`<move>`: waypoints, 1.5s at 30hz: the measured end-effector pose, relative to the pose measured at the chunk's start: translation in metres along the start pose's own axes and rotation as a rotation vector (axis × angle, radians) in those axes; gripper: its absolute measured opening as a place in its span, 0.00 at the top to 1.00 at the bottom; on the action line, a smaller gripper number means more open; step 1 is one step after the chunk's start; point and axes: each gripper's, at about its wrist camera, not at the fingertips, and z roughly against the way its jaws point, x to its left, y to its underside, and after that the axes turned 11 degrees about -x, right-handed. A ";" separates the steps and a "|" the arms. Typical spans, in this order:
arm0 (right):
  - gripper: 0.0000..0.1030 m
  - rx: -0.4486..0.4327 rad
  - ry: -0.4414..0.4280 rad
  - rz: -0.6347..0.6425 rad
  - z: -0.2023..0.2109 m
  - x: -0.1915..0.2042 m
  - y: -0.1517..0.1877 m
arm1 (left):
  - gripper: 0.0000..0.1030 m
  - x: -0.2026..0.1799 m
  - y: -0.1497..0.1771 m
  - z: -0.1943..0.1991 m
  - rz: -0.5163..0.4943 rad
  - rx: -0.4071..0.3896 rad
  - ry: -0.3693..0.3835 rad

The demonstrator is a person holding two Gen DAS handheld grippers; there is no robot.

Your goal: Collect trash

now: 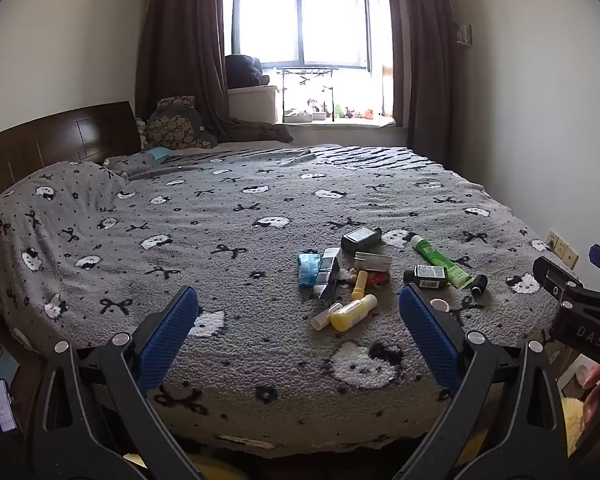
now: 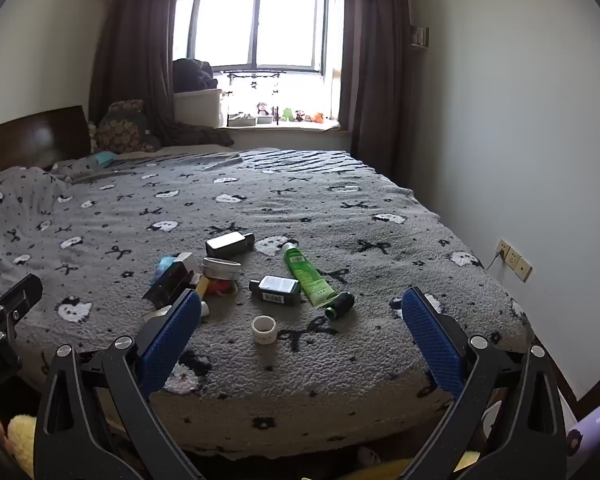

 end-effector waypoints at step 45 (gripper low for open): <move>0.03 -0.032 -0.008 0.001 0.008 0.002 -0.001 | 0.08 0.000 -0.012 0.008 0.008 -0.025 -0.012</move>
